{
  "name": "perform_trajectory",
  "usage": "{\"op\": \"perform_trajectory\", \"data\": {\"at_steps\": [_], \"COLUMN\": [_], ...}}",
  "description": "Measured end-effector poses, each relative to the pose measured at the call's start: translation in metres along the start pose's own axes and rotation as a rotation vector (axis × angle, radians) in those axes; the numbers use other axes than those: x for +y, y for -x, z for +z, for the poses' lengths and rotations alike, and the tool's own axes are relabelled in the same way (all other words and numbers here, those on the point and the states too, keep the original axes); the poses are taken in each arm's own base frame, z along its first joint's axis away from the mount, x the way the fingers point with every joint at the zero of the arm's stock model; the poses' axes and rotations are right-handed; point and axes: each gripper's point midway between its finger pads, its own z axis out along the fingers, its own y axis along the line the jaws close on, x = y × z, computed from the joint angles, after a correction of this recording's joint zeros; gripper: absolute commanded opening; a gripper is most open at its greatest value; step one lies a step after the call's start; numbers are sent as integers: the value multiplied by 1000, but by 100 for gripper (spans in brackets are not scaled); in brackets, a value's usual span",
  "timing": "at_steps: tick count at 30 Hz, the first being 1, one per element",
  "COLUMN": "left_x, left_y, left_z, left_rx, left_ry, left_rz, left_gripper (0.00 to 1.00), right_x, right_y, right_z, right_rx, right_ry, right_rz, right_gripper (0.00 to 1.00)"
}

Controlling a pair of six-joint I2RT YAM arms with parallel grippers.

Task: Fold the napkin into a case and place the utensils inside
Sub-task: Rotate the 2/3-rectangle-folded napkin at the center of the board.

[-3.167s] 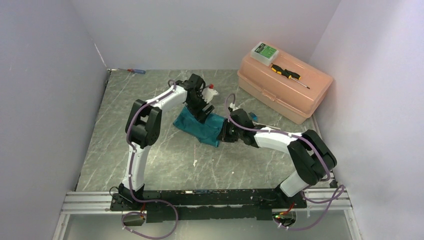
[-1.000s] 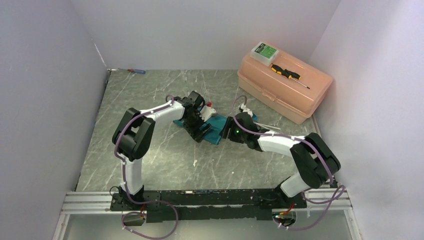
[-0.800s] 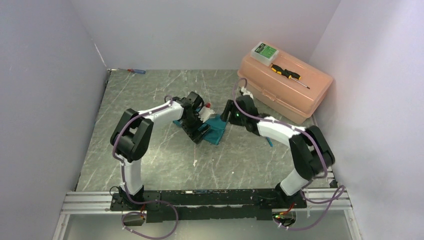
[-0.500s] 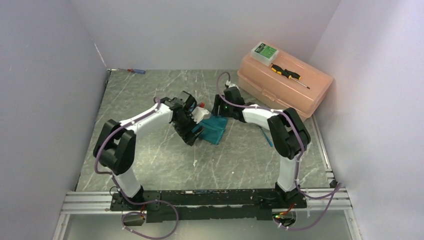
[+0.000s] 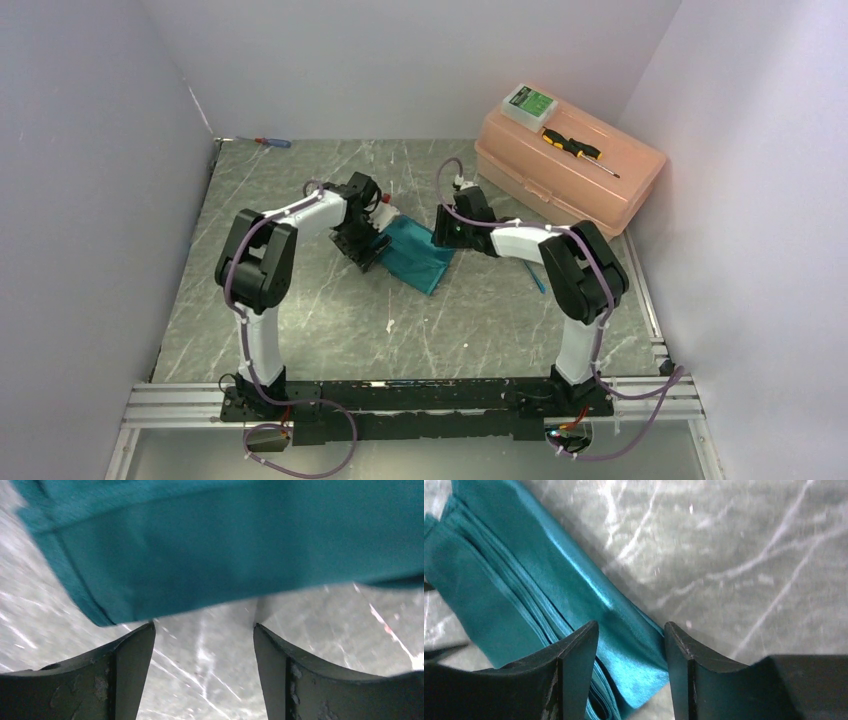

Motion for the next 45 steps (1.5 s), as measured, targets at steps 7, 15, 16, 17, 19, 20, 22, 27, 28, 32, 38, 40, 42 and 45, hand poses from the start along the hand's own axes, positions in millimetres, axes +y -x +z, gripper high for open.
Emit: {"op": "perform_trajectory", "data": {"at_steps": [7, 15, 16, 17, 19, 20, 22, 27, 28, 32, 38, 40, 42, 45], "left_x": [26, 43, 42, 39, 31, 27, 21, 27, 32, 41, -31, -71, -102, -123], "left_y": [47, 101, 105, 109, 118, 121, 125, 124, 122, 117, 90, 72, 58, 44], "left_z": [8, 13, 14, 15, 15, 15, 13, -1, -11, -63, -123, -118, -105, -80], "left_rx": [-57, -146, -152, -155, -164, -165, -166, -162, -165, -211, -293, -275, -239, -169], "left_ry": [57, 95, 96, 98, 104, 106, 114, 145, 152, 172, 83, 10, -59, -116], "left_rz": [17, 61, 71, 86, 124, 141, 177, 206, 197, 165, 231, 283, 329, 354], "left_gripper": [77, 79, 79, 80, 81, 82, 86, 93, 94, 94, 93, 92, 92, 90], "right_x": [-4, 27, 30, 38, 48, 51, 51, 27, 18, 1, 11, 11, 9, 5], "right_y": [-39, -100, -104, -111, -120, -123, -126, -90, -73, -18, 21, 22, 20, 17], "right_z": [-36, -75, -77, -80, -85, -87, -94, -114, -118, -117, -72, -51, -32, -16], "right_rx": [28, 80, 83, 93, 108, 117, 129, 59, 25, -72, -64, -37, -8, 18], "right_ry": [20, 92, 101, 118, 138, 144, 140, 101, 92, 66, 109, 114, 115, 115], "right_rz": [33, 54, 65, 60, 67, 69, 75, 139, 161, 202, 200, 203, 209, 219], "right_gripper": [52, 55, 56, 57, 59, 60, 60, 60, 59, 49, 31, 26, 22, 18]}}
